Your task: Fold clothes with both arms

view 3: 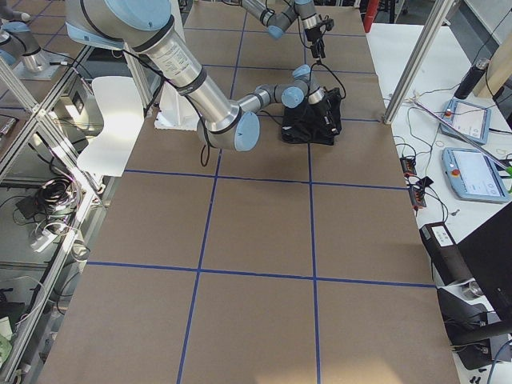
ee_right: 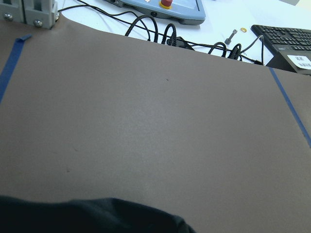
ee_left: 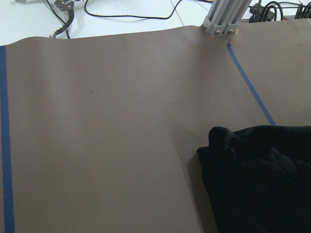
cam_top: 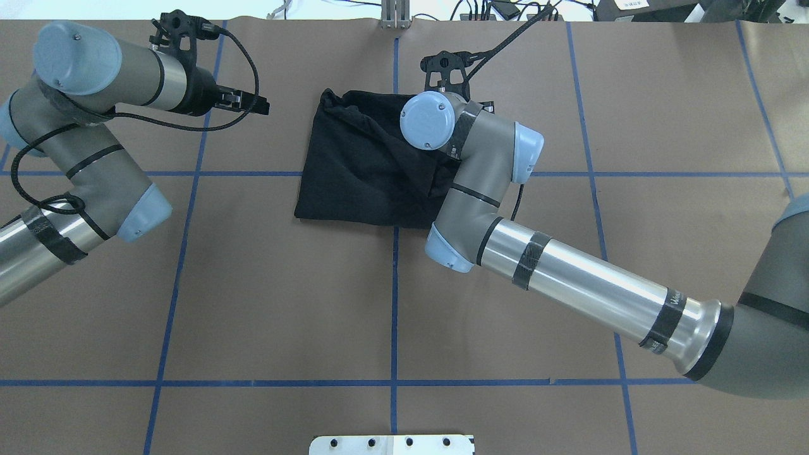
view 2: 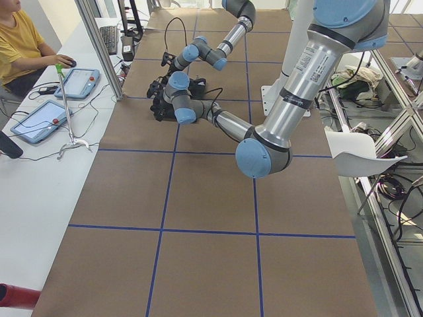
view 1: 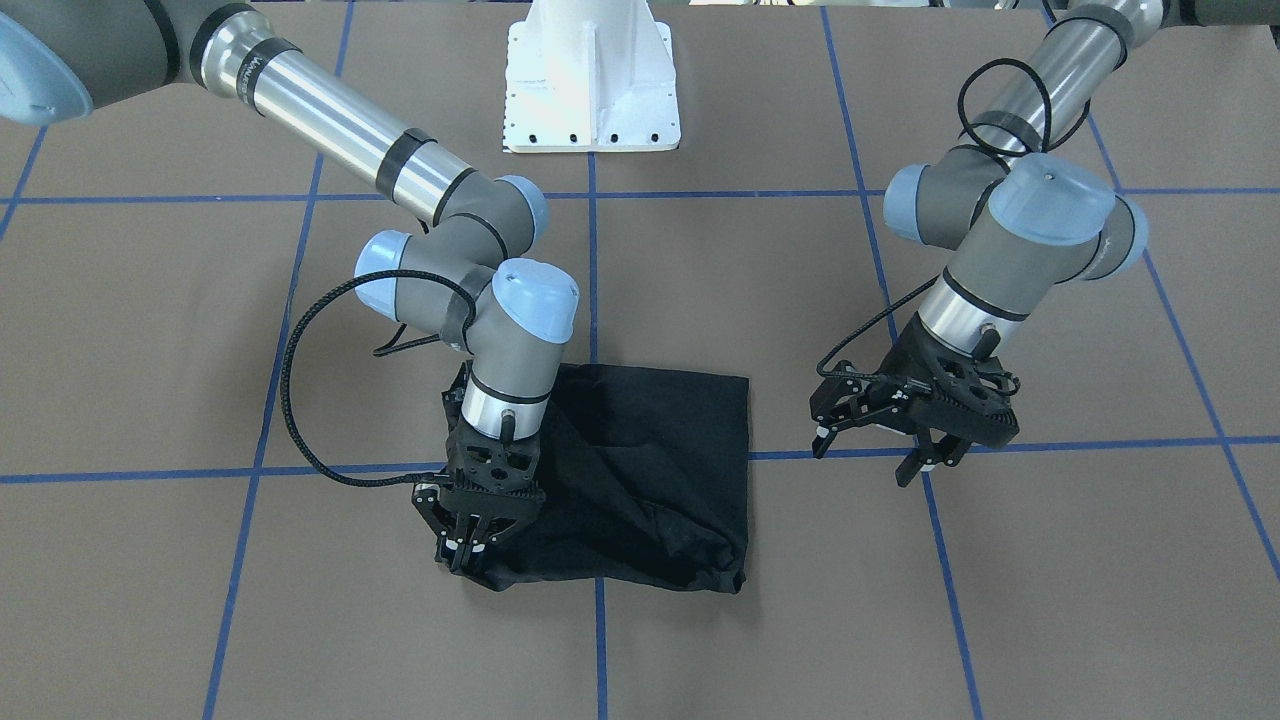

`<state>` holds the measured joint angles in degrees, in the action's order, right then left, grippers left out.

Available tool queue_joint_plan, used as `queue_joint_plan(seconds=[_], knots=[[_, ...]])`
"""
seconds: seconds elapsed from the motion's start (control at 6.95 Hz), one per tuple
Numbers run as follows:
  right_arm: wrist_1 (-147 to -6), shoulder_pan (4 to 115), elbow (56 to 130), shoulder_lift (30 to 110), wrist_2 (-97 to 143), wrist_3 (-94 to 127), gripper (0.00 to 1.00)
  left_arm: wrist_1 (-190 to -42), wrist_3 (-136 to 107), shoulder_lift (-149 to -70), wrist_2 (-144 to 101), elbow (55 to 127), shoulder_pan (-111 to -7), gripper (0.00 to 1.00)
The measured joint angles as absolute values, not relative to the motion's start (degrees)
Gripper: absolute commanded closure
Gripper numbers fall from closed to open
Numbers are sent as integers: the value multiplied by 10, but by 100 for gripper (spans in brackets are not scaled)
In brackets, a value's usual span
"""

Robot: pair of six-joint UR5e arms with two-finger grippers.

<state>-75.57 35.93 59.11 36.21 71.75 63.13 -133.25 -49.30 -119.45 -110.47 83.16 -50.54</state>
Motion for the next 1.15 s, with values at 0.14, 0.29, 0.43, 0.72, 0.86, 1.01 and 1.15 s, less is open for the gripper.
queue_joint_plan(seconds=[0.14,0.29,0.43,0.72,0.86,1.01,1.15], knots=[[-745,370,586,361,732,632,0,-1332,-493,-1194,-1105,832,-505,0],[-734,387,586,352,772,627,0,-1332,-494,-1194,-1105,833,-505,0],[-731,400,592,337,814,619,0,-1332,-495,-1192,-1105,835,-505,0],[-756,380,631,327,843,629,2,-1333,-495,-1187,-1105,837,-505,0],[-786,359,654,327,840,648,5,-1333,-495,-1185,-1105,837,-505,0],[-822,340,677,330,830,655,7,-1333,-495,-1184,-1105,838,-505,0],[-858,322,694,333,815,652,12,-1333,-495,-1184,-1105,838,-505,0]])
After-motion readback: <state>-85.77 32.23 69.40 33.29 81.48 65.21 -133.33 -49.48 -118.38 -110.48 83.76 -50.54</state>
